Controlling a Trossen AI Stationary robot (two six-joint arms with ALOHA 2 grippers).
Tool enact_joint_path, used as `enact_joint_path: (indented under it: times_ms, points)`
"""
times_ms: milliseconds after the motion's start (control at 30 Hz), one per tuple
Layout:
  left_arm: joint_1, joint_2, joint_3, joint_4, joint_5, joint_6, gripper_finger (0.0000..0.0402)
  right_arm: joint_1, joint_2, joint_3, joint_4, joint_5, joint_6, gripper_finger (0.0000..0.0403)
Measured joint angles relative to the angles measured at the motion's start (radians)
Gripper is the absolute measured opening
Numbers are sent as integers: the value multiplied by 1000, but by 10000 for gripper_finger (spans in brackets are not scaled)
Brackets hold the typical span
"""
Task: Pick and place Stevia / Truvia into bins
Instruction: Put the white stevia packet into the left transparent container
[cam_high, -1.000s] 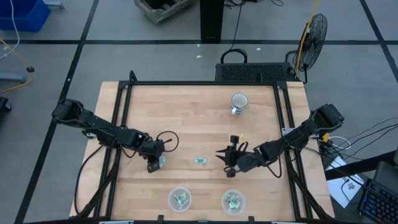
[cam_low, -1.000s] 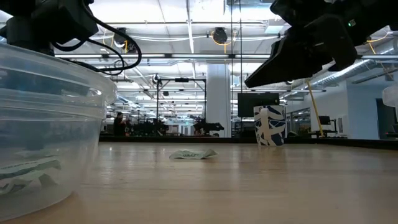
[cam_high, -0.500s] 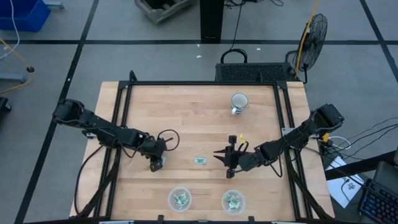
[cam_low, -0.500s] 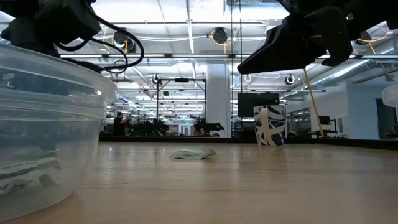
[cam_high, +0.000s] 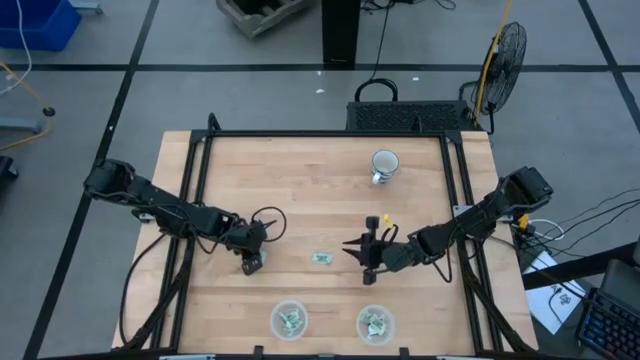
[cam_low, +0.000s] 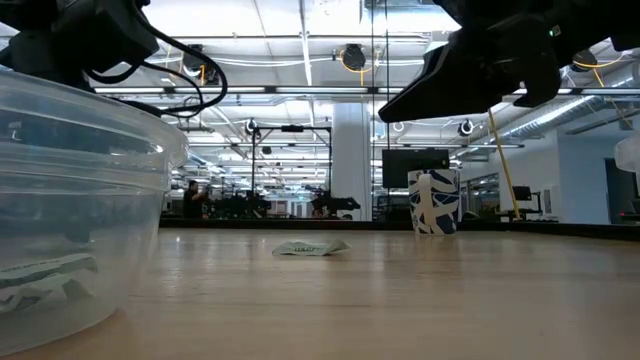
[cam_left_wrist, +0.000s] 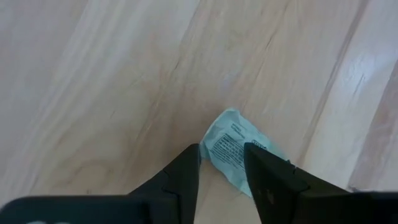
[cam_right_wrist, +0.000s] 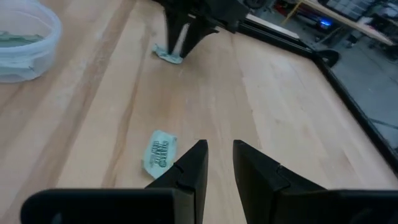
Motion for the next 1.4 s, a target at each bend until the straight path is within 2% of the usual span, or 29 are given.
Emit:
enact_joint_path:
  times_ms: [133,300,367,500,600,733,1000,1200,1400]
  points:
    - [0,1,-1,-4,-11,34,95,0,0,0,0,-33,-3,70]
    - [1,1,-2,-8,-27,68,21,0,0,0,0,-29,-3,70]
    - [1,1,-2,-3,-36,75,8,0,0,0,0,-29,-3,70]
    - [-2,5,7,7,-35,103,9,-5,0,0,0,-29,-3,70]
    - [-14,5,36,80,-23,163,4,-12,0,0,0,-29,0,70]
    - [-43,5,107,124,-36,226,4,-14,0,0,0,-29,0,70]
    - [-152,4,271,227,-67,232,3,-13,0,0,0,-29,0,70]
    - [-241,100,280,354,-111,195,2,-13,0,0,0,-29,0,70]
    - [-284,211,280,547,-61,188,3,-13,0,0,6,-29,1,70]
